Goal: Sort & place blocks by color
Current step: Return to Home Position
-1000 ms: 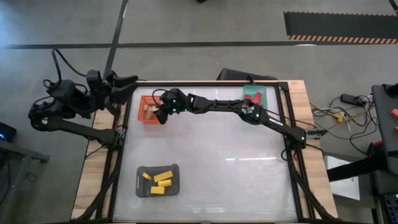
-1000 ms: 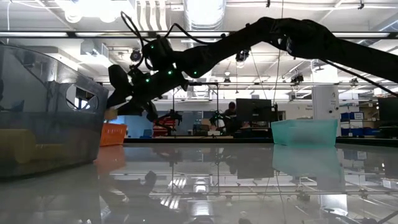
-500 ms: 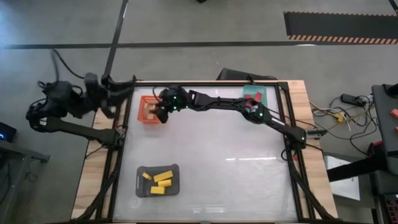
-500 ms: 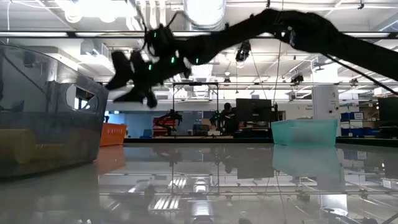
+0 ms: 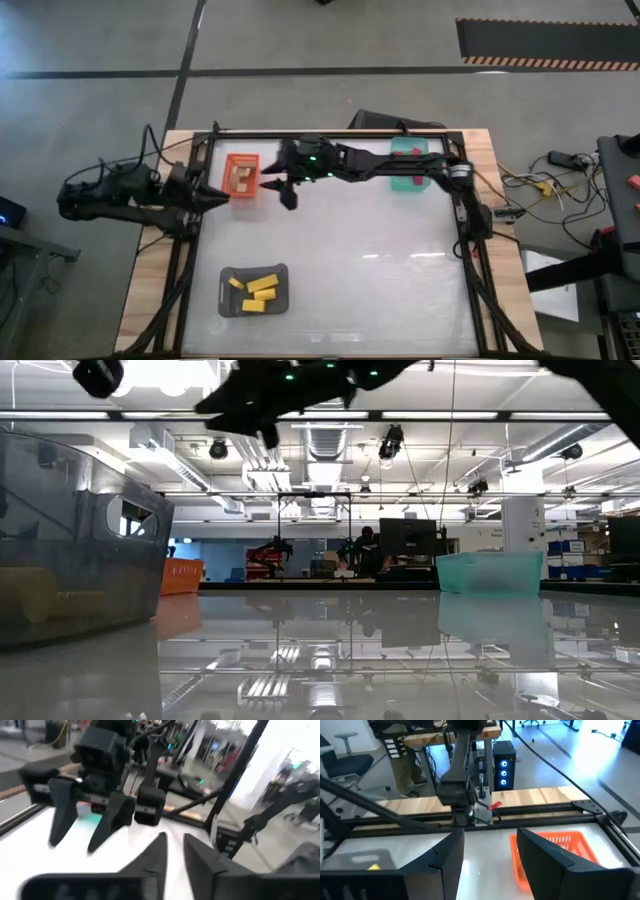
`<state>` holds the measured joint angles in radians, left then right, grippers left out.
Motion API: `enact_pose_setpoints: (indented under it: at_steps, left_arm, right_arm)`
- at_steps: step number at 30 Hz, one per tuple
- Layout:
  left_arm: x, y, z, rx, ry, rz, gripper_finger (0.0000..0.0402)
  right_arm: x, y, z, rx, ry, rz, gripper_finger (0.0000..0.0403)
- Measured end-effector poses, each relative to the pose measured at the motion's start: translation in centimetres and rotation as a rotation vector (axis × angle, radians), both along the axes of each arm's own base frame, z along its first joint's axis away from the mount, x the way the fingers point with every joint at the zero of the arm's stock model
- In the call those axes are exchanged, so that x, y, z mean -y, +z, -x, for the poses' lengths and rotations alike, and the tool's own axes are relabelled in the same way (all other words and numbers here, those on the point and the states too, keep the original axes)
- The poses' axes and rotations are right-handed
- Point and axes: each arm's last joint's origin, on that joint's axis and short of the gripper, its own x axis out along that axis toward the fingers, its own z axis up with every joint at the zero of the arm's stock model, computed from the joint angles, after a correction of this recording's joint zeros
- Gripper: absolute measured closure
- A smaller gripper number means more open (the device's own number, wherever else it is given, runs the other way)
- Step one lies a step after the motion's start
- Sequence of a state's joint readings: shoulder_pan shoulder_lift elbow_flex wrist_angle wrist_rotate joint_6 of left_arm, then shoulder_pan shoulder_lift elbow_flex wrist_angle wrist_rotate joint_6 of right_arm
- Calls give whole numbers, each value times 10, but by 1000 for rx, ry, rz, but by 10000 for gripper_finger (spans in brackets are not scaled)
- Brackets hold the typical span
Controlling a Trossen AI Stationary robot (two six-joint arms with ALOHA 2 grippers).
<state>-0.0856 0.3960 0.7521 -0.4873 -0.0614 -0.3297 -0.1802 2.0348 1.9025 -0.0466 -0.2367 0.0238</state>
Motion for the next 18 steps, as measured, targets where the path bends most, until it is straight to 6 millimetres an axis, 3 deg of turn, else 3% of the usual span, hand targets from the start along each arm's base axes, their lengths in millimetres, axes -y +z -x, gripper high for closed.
enact_pose_setpoints:
  at_steps: [3,6,10,16,18]
  left_arm:
    - [0,-22,5,82,-5,11,392]
    - [-1,-45,9,138,-3,-16,390]
    - [-1,-71,13,149,-4,-22,383]
    - [-1,-100,10,122,-13,-126,399]
    - [-1,-102,9,119,-16,-145,400]
  right_arm:
    - [-4,-8,24,-1,-3,-4,237]
    - [-8,-15,48,-14,-20,-59,245]
    - [-14,-8,81,-15,-62,-211,253]
    - [-40,-21,136,28,15,18,257]
    - [-44,-22,157,86,13,77,256]
